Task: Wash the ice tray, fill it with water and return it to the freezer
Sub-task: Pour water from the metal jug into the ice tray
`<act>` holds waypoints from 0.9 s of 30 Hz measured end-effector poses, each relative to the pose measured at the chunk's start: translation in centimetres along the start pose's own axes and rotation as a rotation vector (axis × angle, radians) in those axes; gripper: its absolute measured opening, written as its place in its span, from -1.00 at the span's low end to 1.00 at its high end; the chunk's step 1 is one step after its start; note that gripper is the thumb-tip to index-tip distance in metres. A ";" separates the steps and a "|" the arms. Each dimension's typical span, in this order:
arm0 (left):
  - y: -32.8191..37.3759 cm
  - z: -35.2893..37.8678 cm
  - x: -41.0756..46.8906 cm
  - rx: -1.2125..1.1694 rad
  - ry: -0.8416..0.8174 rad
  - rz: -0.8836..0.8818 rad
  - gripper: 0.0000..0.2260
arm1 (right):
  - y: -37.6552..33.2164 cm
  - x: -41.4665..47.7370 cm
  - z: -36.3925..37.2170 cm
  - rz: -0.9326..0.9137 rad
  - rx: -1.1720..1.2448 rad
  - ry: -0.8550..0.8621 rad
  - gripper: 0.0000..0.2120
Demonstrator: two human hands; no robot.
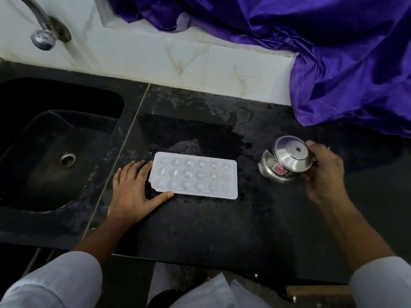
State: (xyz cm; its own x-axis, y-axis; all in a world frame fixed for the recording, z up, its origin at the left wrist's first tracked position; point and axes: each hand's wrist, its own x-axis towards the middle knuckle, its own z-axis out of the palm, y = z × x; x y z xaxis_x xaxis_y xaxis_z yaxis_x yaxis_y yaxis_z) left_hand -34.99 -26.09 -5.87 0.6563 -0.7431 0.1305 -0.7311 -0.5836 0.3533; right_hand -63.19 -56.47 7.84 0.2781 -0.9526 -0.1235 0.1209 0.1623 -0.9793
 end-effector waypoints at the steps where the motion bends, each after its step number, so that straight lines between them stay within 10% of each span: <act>1: 0.0 0.0 0.0 0.003 -0.003 -0.002 -0.03 | -0.3 -0.1 -0.1 0.000 0.040 0.004 -0.73; 19: 0.2 -0.2 -0.2 -0.018 0.006 0.005 -0.05 | 1.6 -2.8 4.5 -0.574 -1.205 -0.253 -0.51; 27: 0.2 -0.2 -0.2 -0.024 0.011 0.005 -0.04 | 2.1 -1.5 2.7 -0.371 -0.882 -0.205 -0.49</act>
State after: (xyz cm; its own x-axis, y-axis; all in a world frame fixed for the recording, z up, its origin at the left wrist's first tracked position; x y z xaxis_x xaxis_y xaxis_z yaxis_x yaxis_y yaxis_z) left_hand -35.21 -26.01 -5.67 0.6544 -0.7426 0.1425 -0.7300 -0.5714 0.3749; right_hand -60.79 -54.00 6.38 0.5367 -0.8275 0.1649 -0.4984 -0.4685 -0.7294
